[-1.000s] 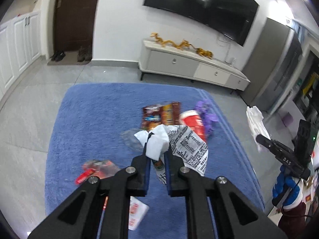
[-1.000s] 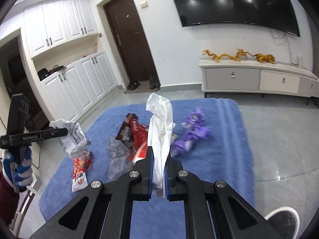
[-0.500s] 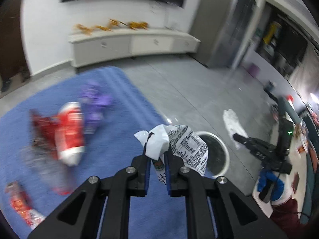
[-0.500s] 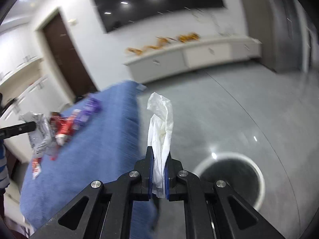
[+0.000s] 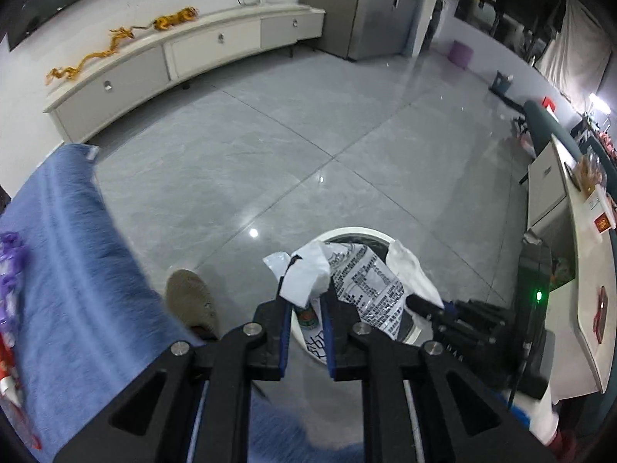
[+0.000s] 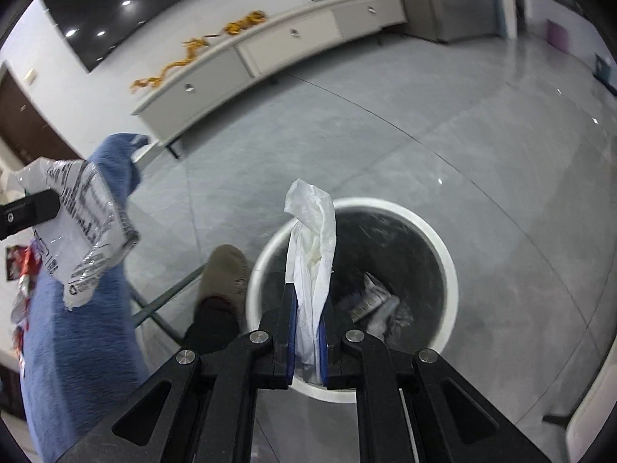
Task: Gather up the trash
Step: 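Carry both items over the trash bin and open both tools to drop them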
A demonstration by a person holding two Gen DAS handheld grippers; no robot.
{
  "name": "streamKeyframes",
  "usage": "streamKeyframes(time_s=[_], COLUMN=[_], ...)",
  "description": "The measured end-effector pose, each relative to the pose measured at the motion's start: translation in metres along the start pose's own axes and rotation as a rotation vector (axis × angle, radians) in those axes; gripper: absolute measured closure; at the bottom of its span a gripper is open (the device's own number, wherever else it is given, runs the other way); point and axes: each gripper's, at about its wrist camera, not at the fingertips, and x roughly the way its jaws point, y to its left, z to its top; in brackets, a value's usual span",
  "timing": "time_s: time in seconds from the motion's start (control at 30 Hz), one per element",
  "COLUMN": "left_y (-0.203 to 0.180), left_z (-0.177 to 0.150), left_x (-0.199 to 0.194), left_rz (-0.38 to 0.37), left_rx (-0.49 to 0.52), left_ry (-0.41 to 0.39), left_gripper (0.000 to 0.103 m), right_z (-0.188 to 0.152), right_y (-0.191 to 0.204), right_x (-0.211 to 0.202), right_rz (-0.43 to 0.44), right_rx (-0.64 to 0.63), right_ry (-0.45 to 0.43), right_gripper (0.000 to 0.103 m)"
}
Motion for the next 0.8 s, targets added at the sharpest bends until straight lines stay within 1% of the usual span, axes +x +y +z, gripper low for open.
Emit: streamKeyframes(time_s=[0.03, 0.07, 0.1, 0.13, 0.17, 0.2, 0.27, 0.37, 0.43, 0.6, 0.7, 0.8], left_y=[-0.004, -0.008, -0.013, -0.016, -0.02, -0.022, -0.024, -0.021, -0.018, -0.011, -0.009, -0.007], left_z=[0.002, 0.004, 0.007, 0.009, 0.011, 0.013, 0.016, 0.016, 0.012, 0.004, -0.002, -0.008], left_x=[0.009, 0.019, 0.03, 0.037, 0.043, 0.048, 0.051, 0.049, 0.04, 0.003, -0.019, -0.044], left_rz=[-0.015, -0.036, -0.043, -0.05, -0.064, -0.075, -0.085, -0.107, -0.102, -0.097, -0.106, -0.088], left_rx=[-0.002, -0.003, -0.008, -0.013, -0.02, -0.029, -0.045, -0.059, -0.053, -0.068, -0.049, -0.023], left_ry=[0.012, 0.026, 0.043, 0.055, 0.063, 0.063, 0.06, 0.06, 0.032, -0.087, -0.108, -0.147], left_gripper=[0.088, 0.086, 0.079, 0.076, 0.07, 0.064, 0.056, 0.056, 0.056, 0.056, 0.056, 0.056], right_z=[-0.001, -0.001, -0.002, -0.005, -0.006, -0.008, -0.01, -0.011, -0.01, -0.007, -0.004, -0.002], right_y=[-0.005, -0.011, -0.016, -0.022, -0.028, -0.032, -0.037, -0.04, -0.035, -0.025, -0.012, 0.003], right_x=[0.003, 0.007, 0.01, 0.011, 0.012, 0.012, 0.013, 0.012, 0.011, -0.007, -0.023, -0.045], right_rz=[-0.005, -0.009, -0.014, -0.016, -0.022, -0.027, -0.029, -0.04, -0.033, -0.015, -0.013, -0.005], right_rx=[0.01, 0.023, 0.04, 0.053, 0.068, 0.077, 0.09, 0.098, 0.102, 0.08, 0.049, 0.015], right_ry=[0.004, 0.009, 0.012, 0.012, 0.01, 0.008, 0.009, 0.01, 0.002, -0.033, -0.059, -0.097], right_gripper=[0.093, 0.091, 0.084, 0.074, 0.067, 0.057, 0.056, 0.056, 0.056, 0.055, 0.055, 0.055])
